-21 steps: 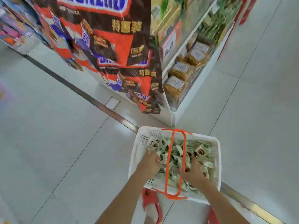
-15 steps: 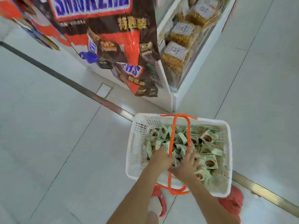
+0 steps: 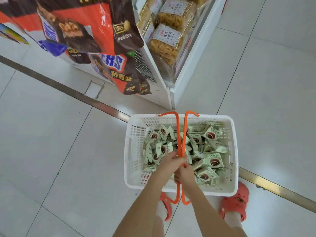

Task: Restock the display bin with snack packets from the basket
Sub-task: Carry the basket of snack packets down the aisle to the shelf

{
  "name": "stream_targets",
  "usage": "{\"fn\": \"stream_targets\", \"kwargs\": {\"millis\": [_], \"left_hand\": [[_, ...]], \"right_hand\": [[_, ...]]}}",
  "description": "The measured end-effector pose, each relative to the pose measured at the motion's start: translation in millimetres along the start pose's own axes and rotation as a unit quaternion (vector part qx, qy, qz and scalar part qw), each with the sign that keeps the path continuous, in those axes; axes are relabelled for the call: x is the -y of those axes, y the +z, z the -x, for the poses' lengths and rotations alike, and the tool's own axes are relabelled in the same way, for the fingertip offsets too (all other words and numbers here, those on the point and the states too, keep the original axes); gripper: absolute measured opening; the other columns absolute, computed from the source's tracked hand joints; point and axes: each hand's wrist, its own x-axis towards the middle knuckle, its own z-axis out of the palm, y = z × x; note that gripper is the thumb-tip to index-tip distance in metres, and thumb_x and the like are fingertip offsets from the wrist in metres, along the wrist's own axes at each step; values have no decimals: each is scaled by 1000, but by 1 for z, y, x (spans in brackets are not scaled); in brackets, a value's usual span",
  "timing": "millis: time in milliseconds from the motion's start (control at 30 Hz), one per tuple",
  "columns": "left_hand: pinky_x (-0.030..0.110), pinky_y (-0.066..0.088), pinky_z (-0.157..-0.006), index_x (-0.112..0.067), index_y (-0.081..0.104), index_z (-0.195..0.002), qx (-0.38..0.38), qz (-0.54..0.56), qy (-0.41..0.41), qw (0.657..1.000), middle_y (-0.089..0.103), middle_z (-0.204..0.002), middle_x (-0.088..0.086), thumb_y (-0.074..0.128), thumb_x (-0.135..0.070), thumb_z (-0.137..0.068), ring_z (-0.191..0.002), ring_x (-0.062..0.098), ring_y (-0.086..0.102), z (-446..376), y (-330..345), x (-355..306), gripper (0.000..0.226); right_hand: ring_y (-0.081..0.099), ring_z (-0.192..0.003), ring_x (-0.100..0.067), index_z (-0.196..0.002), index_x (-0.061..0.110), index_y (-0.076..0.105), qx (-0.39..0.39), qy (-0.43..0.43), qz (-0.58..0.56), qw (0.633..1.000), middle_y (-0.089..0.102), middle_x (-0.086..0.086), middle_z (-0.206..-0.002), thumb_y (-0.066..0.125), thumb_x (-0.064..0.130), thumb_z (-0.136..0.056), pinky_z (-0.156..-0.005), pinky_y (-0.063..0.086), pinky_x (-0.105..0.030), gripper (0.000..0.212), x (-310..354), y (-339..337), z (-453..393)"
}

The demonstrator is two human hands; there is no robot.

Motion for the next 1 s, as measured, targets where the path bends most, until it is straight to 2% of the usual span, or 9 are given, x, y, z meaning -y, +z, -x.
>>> {"fn": "stream_targets", "kwargs": {"millis": [67, 167, 333, 533, 633, 733, 800, 900, 1000], "left_hand": [[30, 42, -85, -29, 60, -105, 18, -5, -10, 1000, 62, -98, -9, 57, -37, -92, -96, 12, 56, 9, 12, -11, 16], [32, 44, -92, -22, 58, -108, 53, 3, -6, 999, 64, -107, -2, 53, -31, -96, -101, 15, 59, 34, 36, -33, 16], [19, 44, -61, -10, 53, -119, 67, -15, -15, 998, 63, -90, -2, 48, -25, -99, -74, 7, 58, 105, 63, -86, 25], [35, 44, -88, -12, 55, -122, 40, -48, 27, 998, 64, -115, 8, 54, -26, -95, -106, 24, 59, 219, 95, -148, 30], [33, 44, -86, -11, 53, -120, 35, -46, 68, 996, 64, -108, 7, 53, -24, -96, -100, 23, 60, 266, 121, -179, 27], [34, 46, -89, -17, 55, -106, 29, -31, 123, 992, 65, -101, 6, 54, -20, -95, -94, 21, 61, 305, 149, -215, 11], [36, 47, -93, -18, 55, -95, 10, -34, 162, 986, 64, -97, 5, 55, -19, -94, -96, 22, 60, 327, 171, -244, 1], [29, 48, -78, -16, 53, -86, -1, -20, 207, 978, 60, -81, 2, 53, -14, -95, -82, 21, 59, 352, 197, -290, 10], [27, 42, -66, -11, 53, -95, 0, -29, 237, 971, 56, -75, 0, 52, -15, -96, -68, 13, 54, 368, 226, -338, 4]], "right_hand": [[29, -38, -13, -60, 12, 39, -20, 20, -7, 1000, 32, 0, -44, 47, 11, -94, -41, 27, -23, 35, 5, -10, 6], [27, -36, -12, -56, 12, 38, -61, 25, -4, 998, 31, 2, -40, 49, 9, -93, -39, 25, -20, 38, 20, -40, 31], [30, -25, -5, -61, 9, 47, -81, 20, -27, 996, 38, 4, -36, 51, 10, -94, -31, 25, -15, 33, 73, -84, 114], [38, -26, -1, -89, 5, 56, -92, -25, -52, 994, 45, -1, -50, 49, 10, -94, -28, 26, -11, 10, 140, -134, 233], [34, -22, 0, -90, 4, 55, -84, -44, -93, 991, 42, -2, -48, 46, 4, -95, -28, 26, -13, 10, 168, -171, 277], [38, -25, 0, -102, 1, 57, -75, -85, -140, 984, 46, 0, -46, 46, 3, -96, -29, 29, -15, 13, 198, -210, 310], [41, -25, 0, -98, 3, 57, -76, -108, -144, 981, 47, 2, -44, 45, 7, -97, -29, 29, -13, 13, 223, -240, 324], [34, -23, -5, -79, 8, 51, -82, -122, -115, 982, 39, 1, -40, 43, 16, -97, -31, 24, -12, 21, 257, -277, 332], [28, -24, -8, -62, 14, 40, -88, -131, -122, 980, 34, 2, -36, 38, 16, -96, -32, 21, -13, 34, 293, -320, 331]]}}
